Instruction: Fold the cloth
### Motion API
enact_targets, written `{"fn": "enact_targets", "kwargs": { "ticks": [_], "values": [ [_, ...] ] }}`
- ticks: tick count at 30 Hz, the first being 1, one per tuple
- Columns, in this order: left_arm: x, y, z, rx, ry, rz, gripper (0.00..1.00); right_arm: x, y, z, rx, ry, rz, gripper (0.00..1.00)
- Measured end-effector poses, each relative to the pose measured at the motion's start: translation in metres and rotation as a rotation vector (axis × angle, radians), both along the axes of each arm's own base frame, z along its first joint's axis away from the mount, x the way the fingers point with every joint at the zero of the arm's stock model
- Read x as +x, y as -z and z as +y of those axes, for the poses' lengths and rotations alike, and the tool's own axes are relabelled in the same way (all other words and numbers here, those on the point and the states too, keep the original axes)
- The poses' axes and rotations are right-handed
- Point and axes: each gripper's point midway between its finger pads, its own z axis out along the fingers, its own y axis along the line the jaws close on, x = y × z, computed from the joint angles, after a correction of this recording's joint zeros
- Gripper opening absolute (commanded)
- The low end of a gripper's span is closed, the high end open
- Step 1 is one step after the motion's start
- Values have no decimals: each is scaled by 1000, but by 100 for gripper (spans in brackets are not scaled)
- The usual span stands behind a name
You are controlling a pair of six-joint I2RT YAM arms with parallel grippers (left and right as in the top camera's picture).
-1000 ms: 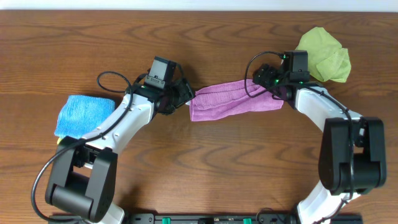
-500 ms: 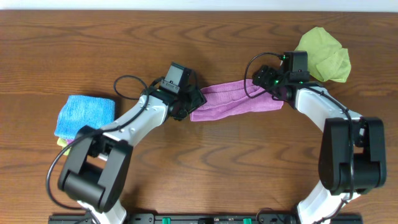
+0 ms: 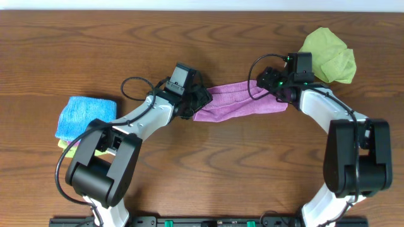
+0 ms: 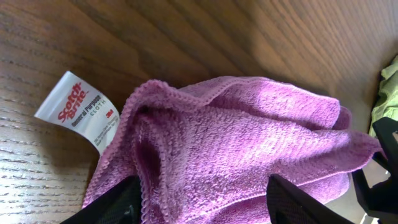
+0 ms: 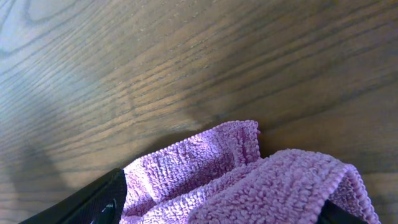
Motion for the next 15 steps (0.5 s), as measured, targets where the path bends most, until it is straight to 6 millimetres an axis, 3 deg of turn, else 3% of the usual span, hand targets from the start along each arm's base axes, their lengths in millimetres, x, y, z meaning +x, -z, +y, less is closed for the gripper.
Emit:
{"fn": "enact_targets", "kwargs": {
  "ticks": [15],
  "values": [
    [6,-3,12,-41,6,11,58,-6,4,0,-2,0,32,72]
  ]
}}
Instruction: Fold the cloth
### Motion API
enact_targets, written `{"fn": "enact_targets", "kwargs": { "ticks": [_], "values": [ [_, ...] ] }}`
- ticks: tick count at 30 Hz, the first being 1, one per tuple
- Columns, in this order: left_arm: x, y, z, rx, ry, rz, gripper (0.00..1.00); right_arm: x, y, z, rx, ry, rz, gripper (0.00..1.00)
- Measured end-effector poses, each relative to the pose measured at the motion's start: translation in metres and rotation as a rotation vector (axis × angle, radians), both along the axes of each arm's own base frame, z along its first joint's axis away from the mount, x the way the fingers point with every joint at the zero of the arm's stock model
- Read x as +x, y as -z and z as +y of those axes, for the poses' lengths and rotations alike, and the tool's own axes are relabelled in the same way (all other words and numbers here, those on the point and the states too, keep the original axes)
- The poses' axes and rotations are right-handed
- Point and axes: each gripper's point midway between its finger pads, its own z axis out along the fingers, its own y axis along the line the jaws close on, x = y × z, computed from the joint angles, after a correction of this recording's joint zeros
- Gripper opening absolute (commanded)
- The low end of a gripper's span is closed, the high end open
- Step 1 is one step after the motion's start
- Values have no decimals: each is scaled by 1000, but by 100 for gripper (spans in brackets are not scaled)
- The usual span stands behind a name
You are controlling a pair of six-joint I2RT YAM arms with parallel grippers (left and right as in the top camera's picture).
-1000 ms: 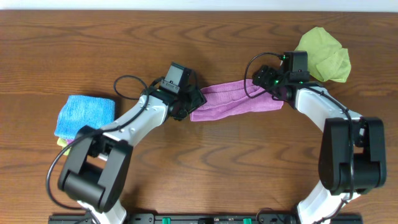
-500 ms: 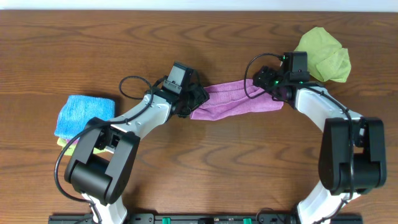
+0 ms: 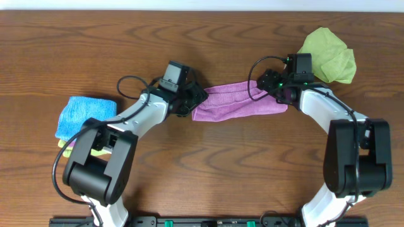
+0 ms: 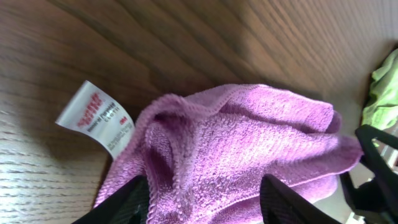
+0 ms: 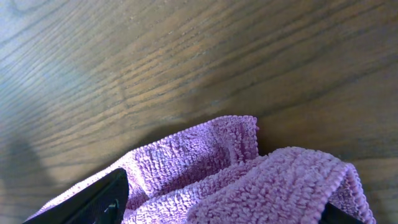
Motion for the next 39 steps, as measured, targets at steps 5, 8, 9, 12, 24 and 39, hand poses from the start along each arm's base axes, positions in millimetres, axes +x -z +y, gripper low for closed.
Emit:
{"fn": "enact_targets", "kwargs": {
  "ticks": [5,8,9,12,24,39],
  "values": [
    [-1,1,8,-23,-9,37,58,0,0,0,0,0,2,72],
    [-2,0,8,-34,-5,41,58,0,0,0,0,0,2,72],
    [-2,-1,7,-39,-2,43,58,0,0,0,0,0,2,72],
    [-2,-2,5,-50,4,42,58,0,0,0,0,0,2,72],
    [-3,-6,-8,-64,27,18,59,0,0,0,0,0,2,71],
    [-6,2,-16,51,17,-33,50,0,0,0,0,0,2,71]
  ]
}}
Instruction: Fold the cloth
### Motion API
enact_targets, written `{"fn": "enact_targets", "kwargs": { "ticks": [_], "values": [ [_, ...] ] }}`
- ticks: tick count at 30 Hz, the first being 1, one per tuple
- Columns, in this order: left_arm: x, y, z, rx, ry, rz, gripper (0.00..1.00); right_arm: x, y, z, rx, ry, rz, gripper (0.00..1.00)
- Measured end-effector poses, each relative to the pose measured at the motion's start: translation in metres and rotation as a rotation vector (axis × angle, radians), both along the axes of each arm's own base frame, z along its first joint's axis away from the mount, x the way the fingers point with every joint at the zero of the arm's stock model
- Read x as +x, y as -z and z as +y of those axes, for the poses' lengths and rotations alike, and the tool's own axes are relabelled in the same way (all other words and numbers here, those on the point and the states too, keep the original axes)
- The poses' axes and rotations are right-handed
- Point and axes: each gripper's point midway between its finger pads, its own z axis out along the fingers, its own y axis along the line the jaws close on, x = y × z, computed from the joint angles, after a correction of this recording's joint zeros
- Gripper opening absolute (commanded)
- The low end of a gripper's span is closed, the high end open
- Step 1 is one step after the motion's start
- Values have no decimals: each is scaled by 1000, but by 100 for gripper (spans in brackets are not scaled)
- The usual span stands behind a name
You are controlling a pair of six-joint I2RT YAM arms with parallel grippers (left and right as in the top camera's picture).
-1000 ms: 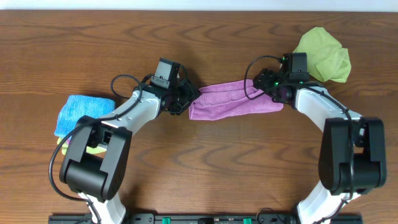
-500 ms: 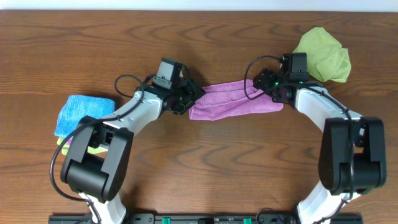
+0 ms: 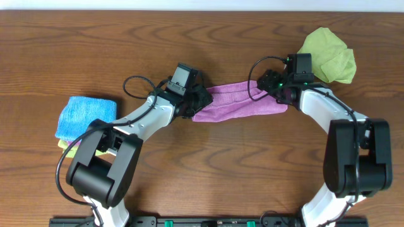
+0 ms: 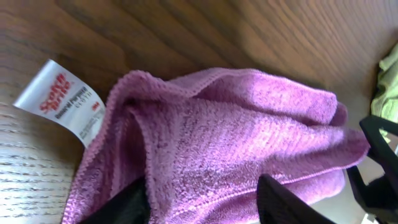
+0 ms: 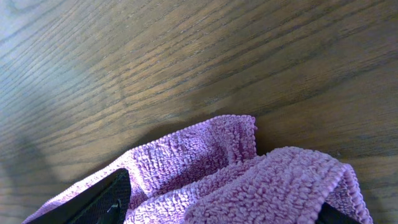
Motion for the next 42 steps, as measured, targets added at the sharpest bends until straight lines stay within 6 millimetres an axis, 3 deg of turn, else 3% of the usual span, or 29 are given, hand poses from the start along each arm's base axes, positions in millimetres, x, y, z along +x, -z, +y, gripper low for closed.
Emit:
{"fn": "enact_targets", "kwargs": {
  "ticks": [6,8,10,11,12,22,27,34,42],
  "values": [
    [1,13,3,25,-7,16,44,0,0,0,0,0,0,70],
    [1,21,1,24,-5,24,36,0,0,0,0,0,0,70],
    [2,26,-2,18,-2,26,22,0,0,0,0,0,0,70],
    [3,27,-3,13,2,21,10,0,0,0,0,0,0,70],
    [3,27,-3,11,-2,23,6,0,0,0,0,0,1,70],
    [4,26,-3,7,9,19,6,-2,1,0,-1,0,8,68],
    [8,27,14,17,-18,36,6,-9,6,0,-2,-1,45,68],
    [19,1,26,-2,-41,-22,6,-10,0,9,-3,-22,33,68],
    [20,-2,25,-5,-39,-25,6,-9,-7,17,-2,-41,14,70]
  ]
}}
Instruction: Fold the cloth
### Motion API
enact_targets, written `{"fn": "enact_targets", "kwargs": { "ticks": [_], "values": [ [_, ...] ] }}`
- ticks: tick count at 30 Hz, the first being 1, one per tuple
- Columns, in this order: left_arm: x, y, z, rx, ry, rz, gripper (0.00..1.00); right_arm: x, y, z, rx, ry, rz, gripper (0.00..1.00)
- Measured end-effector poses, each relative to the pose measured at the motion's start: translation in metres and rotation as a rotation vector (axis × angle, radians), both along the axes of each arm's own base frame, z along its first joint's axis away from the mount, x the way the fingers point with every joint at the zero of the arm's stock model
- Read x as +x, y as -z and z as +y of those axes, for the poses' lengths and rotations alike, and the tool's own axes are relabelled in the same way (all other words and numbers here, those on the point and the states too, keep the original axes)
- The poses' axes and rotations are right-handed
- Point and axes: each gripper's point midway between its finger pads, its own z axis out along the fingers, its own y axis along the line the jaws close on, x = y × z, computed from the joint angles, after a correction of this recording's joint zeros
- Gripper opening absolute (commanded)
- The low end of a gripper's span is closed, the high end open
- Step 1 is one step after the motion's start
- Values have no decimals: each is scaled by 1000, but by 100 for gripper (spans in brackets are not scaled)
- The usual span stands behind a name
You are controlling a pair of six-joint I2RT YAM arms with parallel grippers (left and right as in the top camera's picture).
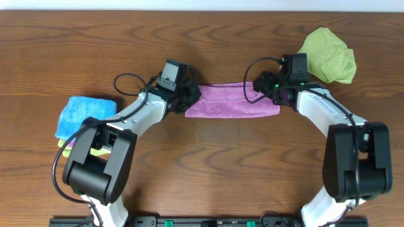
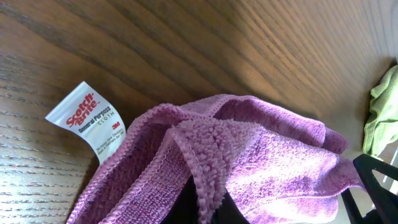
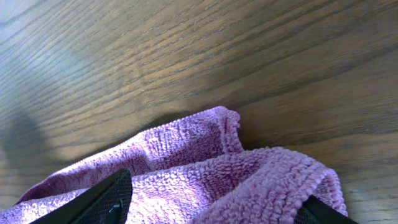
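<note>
A purple cloth lies stretched as a flat band on the wooden table between both arms. My left gripper is at its left end. In the left wrist view the jaws are shut on a raised fold of the cloth, with a white label beside it. My right gripper is at the right end. There its fingers stand wide apart with the cloth bunched between them.
A crumpled green cloth lies at the back right, just behind the right gripper, and shows at the edge of the left wrist view. A folded blue cloth rests on a yellow-green one at the left.
My left gripper's jaws, apart around the cloth's left end before, are now shut on a fold of it. It has shifted left and back. The cloth lies flatter and straighter.
The purple cloth sagged in a slanted, rumpled band between both grippers, whose fingers stood apart around its ends. The left gripper shifted slightly left, then right again. Now it is shut on the left end and the band lies level.
</note>
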Motion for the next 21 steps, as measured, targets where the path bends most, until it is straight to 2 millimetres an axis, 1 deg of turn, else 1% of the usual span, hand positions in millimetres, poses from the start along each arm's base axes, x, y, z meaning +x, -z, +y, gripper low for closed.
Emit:
{"fn": "enact_targets", "kwargs": {
  "ticks": [9,21],
  "values": [
    [4,1,5,36,-7,-23,6,4,-3,6,2,-13,-23,70],
    [20,-2,16,110,-25,-113,6,8,-7,10,6,-21,-50,68]
  ]
}}
